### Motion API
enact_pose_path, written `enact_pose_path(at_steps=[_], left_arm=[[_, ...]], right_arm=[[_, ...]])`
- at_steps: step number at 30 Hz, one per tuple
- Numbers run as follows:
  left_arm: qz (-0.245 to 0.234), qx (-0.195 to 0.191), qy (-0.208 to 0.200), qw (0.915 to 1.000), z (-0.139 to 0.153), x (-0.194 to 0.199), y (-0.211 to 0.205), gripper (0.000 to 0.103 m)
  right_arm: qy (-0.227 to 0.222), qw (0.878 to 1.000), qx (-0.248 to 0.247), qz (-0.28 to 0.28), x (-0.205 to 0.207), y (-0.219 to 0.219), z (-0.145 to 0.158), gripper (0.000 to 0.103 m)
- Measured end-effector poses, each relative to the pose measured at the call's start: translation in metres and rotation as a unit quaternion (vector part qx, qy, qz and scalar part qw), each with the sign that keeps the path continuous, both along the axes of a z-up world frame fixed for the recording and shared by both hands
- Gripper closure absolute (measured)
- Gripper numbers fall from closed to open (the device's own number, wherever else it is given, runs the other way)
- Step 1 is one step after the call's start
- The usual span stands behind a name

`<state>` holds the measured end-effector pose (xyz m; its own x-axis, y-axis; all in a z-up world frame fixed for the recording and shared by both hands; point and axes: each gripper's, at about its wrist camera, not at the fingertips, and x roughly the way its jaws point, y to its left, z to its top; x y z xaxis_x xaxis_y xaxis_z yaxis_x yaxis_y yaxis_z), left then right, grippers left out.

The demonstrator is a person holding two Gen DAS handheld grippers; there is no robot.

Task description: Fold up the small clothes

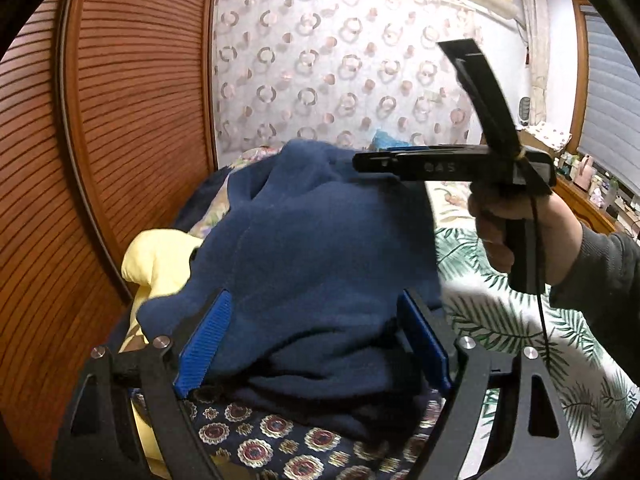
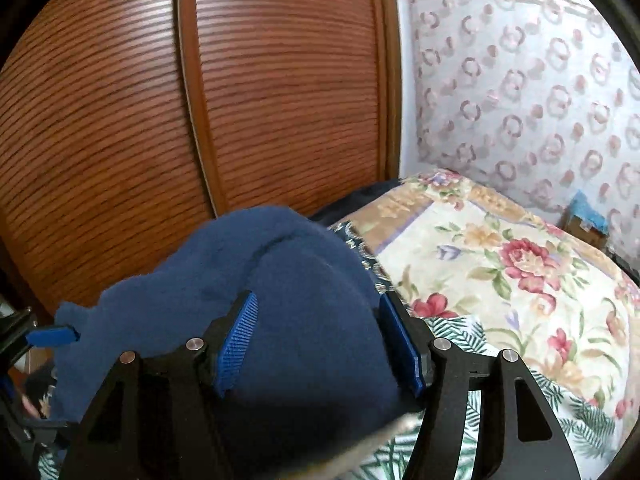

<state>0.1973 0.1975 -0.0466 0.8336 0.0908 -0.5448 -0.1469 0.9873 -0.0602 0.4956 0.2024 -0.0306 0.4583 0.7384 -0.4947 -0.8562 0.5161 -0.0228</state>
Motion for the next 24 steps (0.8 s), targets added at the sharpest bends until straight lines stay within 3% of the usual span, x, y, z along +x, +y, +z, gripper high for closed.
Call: enact_pose_path(at_steps=[5, 6, 7, 13, 24], left_arm=[[-0.014, 0.004, -0.020, 0.9997, 0.016, -0.014, -0.013, 0.018], [-0.016, 0.007, -0.024, 0.9996, 0.020, -0.017, -0.018, 0.009], [-0.019, 0.011, -0.027, 0.9994, 0.023, -0.020, -0.021, 0.008], [-0.026, 0.029, -0.041, 0.9984, 0.039, -0.036, -0.044, 0.007], [-0.051, 0.022, -0.046, 0.9974, 0.051, -0.060, -0.085, 0.007]], right_arm=[[-0.011, 0.999, 0.027, -0.015, -0.032, -0.034, 0.015, 0.037], [-0.012, 0.999, 0.033, -0.021, -0.040, -0.042, 0.017, 0.037], [-0.012, 0.999, 0.038, -0.026, -0.047, -0.051, 0.019, 0.037], [-0.022, 0.997, 0.053, -0.041, -0.098, -0.100, 0.025, 0.034], [-0.036, 0.995, 0.056, -0.076, -0.192, -0.190, 0.029, 0.024]])
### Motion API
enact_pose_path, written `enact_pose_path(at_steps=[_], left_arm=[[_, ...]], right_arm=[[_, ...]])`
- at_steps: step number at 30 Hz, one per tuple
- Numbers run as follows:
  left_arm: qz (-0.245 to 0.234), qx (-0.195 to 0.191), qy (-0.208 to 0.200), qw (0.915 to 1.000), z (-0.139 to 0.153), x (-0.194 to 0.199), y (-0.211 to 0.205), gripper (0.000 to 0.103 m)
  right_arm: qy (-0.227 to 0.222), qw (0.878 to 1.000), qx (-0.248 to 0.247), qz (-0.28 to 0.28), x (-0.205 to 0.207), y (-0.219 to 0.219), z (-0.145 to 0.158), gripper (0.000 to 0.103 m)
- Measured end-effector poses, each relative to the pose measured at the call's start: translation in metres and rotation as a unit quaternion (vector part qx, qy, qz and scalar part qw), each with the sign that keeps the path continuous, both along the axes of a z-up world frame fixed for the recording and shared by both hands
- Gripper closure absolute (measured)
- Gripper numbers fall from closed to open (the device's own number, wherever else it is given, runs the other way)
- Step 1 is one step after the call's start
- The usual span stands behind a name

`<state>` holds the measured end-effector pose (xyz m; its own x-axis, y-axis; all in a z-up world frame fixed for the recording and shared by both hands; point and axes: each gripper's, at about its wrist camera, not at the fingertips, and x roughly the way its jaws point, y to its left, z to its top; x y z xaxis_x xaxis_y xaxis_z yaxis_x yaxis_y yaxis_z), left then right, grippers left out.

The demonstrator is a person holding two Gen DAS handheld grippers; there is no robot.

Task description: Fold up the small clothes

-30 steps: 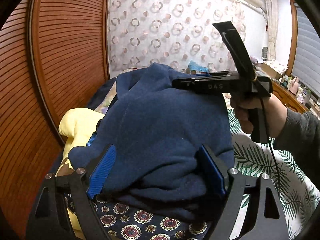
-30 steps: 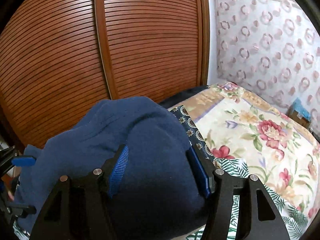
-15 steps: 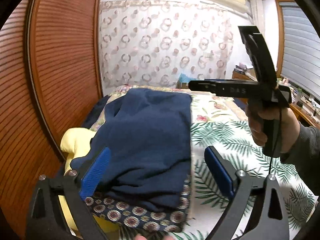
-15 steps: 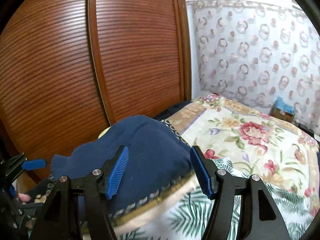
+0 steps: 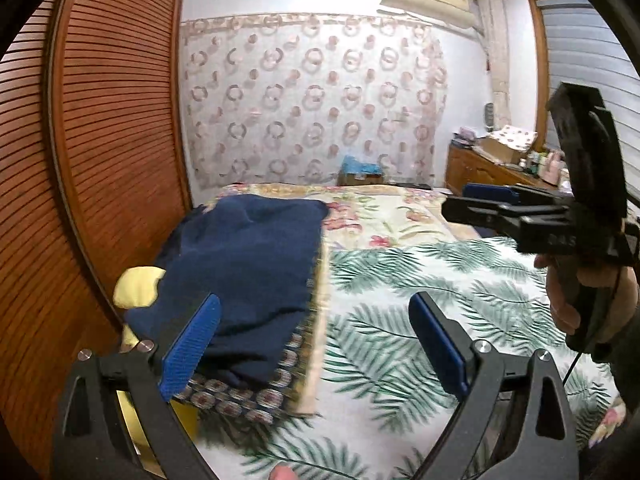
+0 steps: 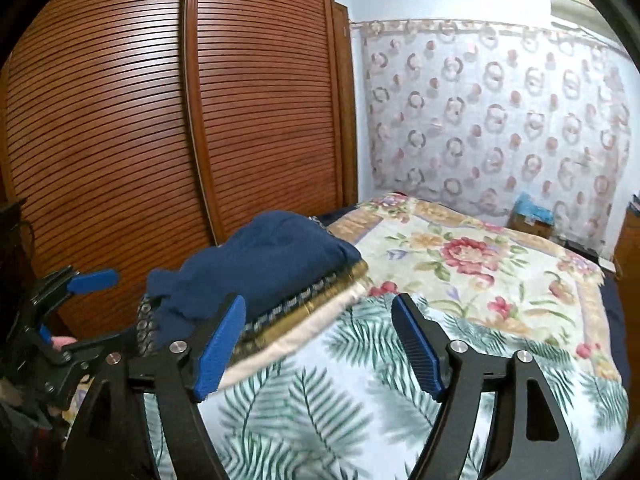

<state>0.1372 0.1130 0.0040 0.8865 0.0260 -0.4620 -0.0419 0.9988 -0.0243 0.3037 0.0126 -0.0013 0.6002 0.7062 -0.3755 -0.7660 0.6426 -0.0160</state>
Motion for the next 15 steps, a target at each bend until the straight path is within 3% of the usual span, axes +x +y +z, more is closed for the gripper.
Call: enact_pose_path(at_steps=[7, 15], left_arm=[[-0.029, -0.015, 0.006, 0.9994, -0.004, -0.012, -0.035, 0.007], [-0.042, -0.005, 0.007, 0.9991, -0.004, -0.031, -0.078, 0.007]], right_arm=[[0.002, 0.999, 0.006, -0.037, -0.060, -0.048, 0.000, 0.020], [0.006, 0.996, 0.014, -0.088, -0.131, -0.100, -0.003, 0.018]])
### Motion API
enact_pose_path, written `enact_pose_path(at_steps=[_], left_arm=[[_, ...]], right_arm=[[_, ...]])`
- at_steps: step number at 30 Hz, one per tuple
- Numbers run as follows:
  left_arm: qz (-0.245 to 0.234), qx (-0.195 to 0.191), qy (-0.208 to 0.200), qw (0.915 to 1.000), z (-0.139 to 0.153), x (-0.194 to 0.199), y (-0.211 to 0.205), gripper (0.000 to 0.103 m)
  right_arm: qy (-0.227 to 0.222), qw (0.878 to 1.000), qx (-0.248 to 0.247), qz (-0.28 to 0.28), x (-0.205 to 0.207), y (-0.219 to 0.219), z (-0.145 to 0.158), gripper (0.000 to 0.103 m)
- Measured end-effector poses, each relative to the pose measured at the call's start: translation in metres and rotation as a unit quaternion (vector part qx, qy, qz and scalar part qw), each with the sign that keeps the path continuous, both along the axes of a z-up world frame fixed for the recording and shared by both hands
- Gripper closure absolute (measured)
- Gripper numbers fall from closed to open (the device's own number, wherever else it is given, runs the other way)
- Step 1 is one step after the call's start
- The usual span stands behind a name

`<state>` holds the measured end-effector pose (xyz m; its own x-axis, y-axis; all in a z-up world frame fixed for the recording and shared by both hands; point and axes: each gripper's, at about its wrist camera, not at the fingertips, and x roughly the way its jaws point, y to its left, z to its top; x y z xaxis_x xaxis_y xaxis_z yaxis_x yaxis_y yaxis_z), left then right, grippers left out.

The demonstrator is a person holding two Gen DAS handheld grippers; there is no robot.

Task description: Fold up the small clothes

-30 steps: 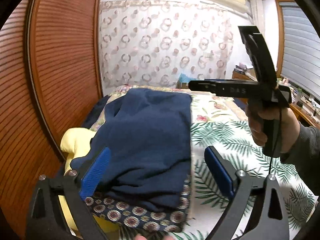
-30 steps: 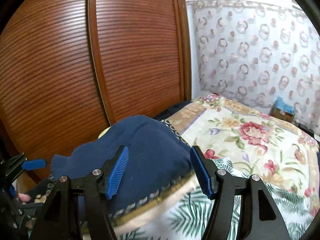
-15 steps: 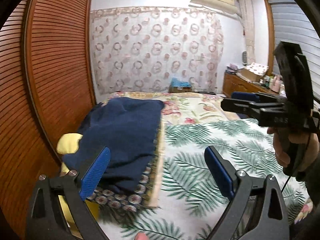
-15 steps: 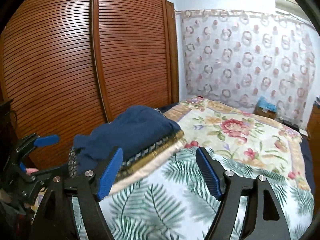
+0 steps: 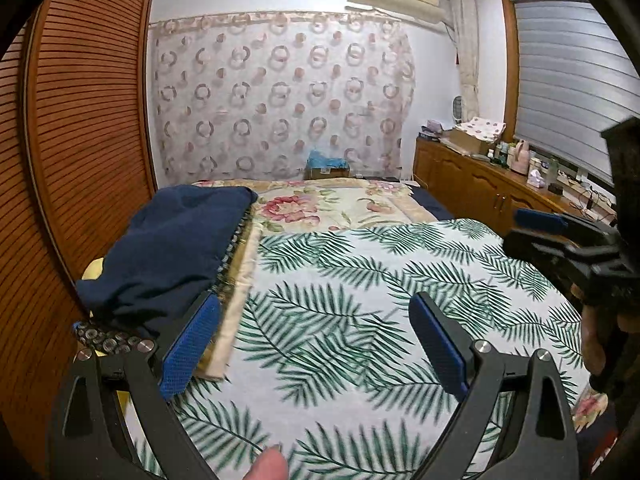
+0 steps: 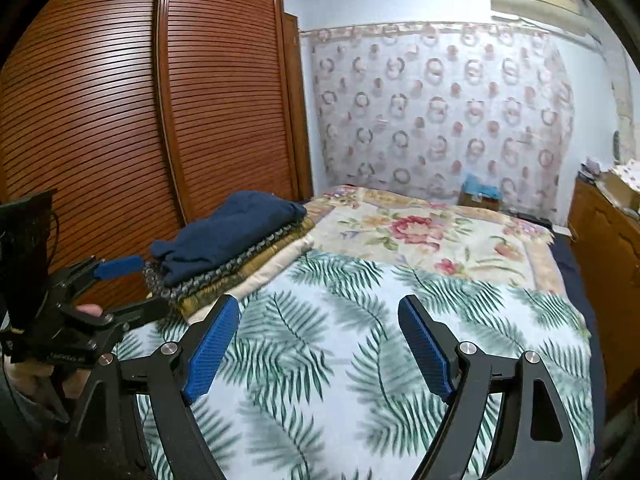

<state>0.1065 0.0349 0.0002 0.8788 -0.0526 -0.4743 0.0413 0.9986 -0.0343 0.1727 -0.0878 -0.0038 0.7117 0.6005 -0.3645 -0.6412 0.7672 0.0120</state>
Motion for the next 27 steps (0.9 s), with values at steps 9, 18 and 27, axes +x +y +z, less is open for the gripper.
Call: enact_pose_path(at_steps=[9, 18, 27], left_arm=[[-0.023, -0.002, -0.008, 0.9997, 0.011, -0.024, -0.030, 0.007], [-0.017, -0.001, -0.026, 0.9995, 0.037, -0.036, -0.046, 0.007], [0.000, -0.004, -0.056, 0.9984, 0.058, -0.051, -0.038, 0.007]], right_arm=[[0.006, 0.998, 0.023, -0.062, -0.064, -0.030, 0.004, 0.018], [-0.028, 0.991, 0.058, -0.117, -0.117, -0.066, 0.032, 0.018], [-0.061, 0.983, 0.069, -0.160, -0.166, -0.094, 0.048, 0.018]])
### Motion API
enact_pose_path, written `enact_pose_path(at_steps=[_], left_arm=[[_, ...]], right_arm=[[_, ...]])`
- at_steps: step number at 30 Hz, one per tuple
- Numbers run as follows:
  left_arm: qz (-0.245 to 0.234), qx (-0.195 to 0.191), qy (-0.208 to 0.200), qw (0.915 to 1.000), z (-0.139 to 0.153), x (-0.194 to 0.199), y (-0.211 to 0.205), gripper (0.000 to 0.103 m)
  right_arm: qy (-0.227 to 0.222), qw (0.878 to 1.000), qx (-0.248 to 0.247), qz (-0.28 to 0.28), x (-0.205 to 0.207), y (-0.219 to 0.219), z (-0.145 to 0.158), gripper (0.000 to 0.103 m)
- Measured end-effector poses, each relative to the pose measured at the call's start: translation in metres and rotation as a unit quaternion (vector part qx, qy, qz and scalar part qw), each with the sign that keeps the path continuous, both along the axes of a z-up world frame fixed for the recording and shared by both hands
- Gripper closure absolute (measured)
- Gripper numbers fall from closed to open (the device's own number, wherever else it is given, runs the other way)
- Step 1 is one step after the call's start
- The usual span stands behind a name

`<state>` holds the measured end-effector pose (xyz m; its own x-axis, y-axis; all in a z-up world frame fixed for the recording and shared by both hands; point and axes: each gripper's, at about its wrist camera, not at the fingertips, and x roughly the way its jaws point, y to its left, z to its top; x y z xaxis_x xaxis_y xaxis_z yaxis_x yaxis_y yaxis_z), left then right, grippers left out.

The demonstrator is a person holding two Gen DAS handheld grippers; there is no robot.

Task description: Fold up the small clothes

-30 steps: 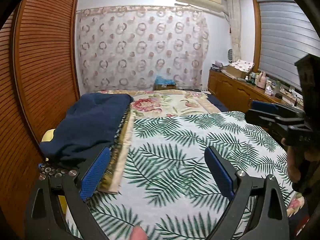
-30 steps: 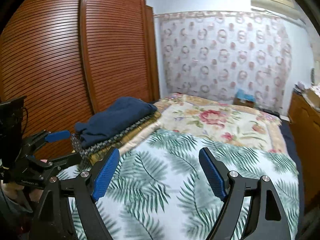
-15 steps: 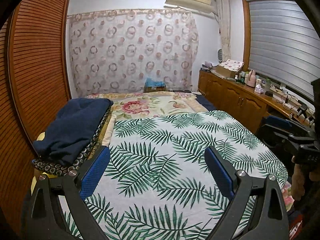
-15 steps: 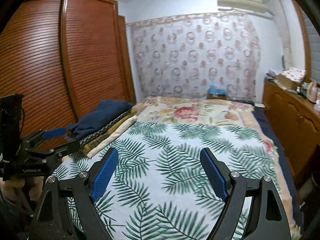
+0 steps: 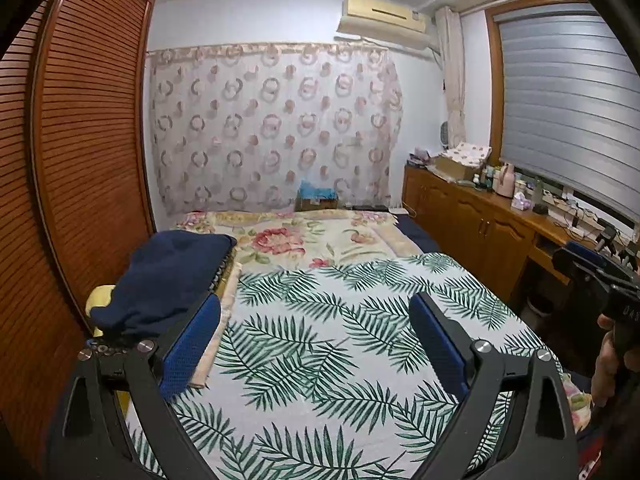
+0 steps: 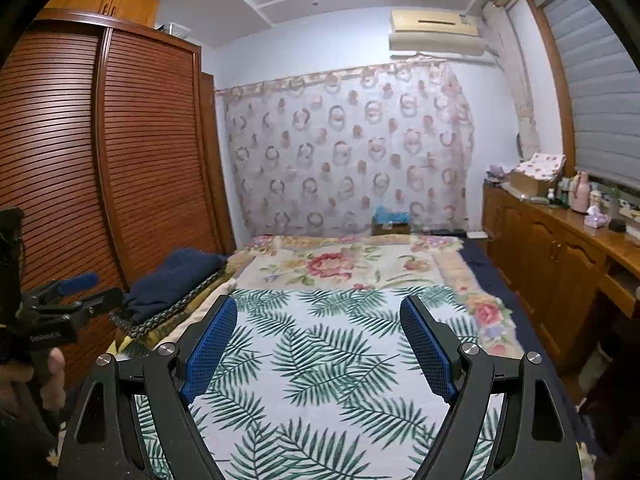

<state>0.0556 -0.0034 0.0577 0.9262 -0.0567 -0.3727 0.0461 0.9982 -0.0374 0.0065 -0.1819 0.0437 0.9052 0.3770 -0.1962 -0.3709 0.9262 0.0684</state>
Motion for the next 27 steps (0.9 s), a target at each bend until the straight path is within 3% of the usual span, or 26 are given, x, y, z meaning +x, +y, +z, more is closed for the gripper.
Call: enact_pose_path(at_steps=[27], left_arm=[[0.010, 0.001, -0.007, 0.9999, 0.003, -0.002, 0.008, 0.007]], right_arm=[[0.007, 1.000, -0.009, -0.006, 0.017, 0.005, -0.006, 0.018]])
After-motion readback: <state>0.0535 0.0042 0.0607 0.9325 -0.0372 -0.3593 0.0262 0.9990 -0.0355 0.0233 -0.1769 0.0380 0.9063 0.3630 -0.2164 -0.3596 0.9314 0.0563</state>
